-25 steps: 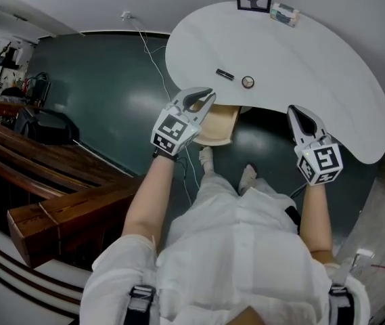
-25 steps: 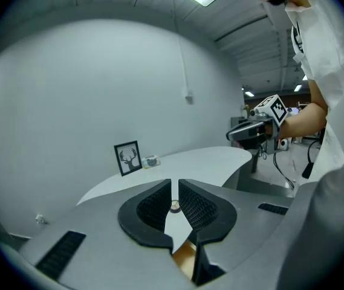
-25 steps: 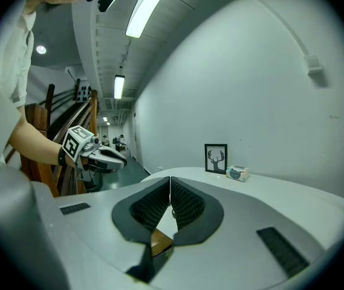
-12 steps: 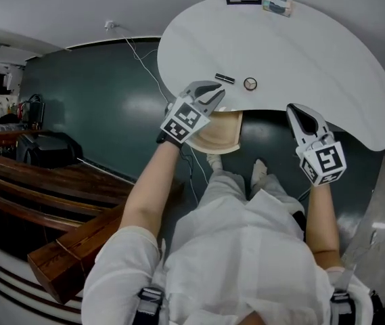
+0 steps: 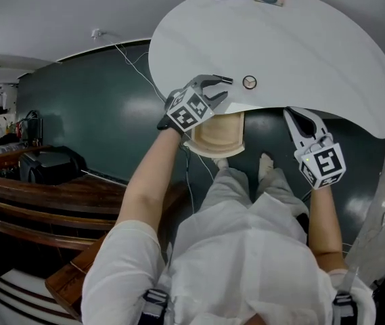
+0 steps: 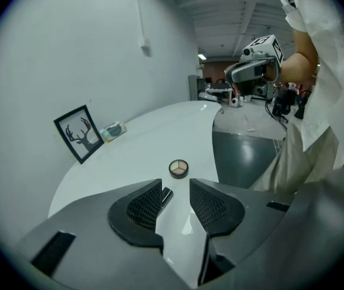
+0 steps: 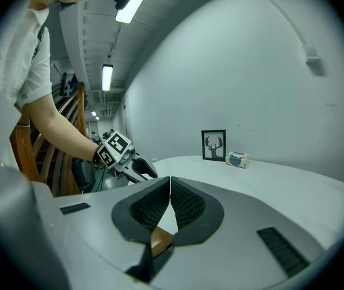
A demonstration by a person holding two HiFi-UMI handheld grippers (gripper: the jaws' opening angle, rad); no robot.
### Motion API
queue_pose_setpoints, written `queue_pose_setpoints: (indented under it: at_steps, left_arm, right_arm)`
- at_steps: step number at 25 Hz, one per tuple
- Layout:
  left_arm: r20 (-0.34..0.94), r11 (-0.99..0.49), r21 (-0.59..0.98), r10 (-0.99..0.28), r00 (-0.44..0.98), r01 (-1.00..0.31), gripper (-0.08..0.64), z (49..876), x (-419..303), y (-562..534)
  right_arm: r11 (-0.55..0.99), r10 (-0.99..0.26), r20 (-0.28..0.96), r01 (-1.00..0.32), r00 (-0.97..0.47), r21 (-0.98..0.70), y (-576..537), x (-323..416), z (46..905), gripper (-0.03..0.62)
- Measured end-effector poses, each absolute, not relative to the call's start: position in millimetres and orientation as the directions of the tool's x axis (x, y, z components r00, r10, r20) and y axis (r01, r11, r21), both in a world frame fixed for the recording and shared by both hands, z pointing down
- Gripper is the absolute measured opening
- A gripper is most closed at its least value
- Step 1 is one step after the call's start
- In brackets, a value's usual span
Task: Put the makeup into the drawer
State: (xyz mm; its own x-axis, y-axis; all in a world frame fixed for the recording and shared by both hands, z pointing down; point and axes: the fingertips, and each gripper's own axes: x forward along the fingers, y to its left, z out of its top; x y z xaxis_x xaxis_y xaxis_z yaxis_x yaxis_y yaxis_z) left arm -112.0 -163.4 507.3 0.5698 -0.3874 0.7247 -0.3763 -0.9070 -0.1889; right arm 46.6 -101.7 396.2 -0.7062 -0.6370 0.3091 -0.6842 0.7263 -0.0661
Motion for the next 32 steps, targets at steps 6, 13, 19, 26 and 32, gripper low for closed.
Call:
queue_pose_setpoints:
  at_steps: [6,13,19,26,32]
  left_arm:
    - [0.798,-0.942,-0.218,-0.323,0.509,-0.256,0.184,535,-114,-181]
    - [0.869,-0.966,-0.241,-0.259,0.421,-0.096,0.198,564,-113,-194]
    - [0.907,-0.973,-0.231,-0.216,0.36,-0.003,0.198,581,-109,-201]
    - [0.948,-0.983,-0.17,-0.145,0.284,0.064,0.166,599,-108,-204]
    - [0.962,-0.988,-0.129,-0.105,0.25,0.081,0.136,605,-110,-198]
  right_arm:
    - [0.72,-0.637,0.321,-0.69,-0.7,-0.076,-101,42,406,0.011]
    - [0.705,-0.646,0.327,-0.703,-0.689,-0.089,-102,43,407,0.011]
    - [0.697,-0.648,0.336,-0.71,-0.683,-0.098,-100,46,411,0.011]
    - [0.694,-0.646,0.346,-0.712,-0.68,-0.104,-101,51,412,0.011]
    - [0.694,-0.649,0.339,-0.713,-0.681,-0.105,-102,51,411,0.011]
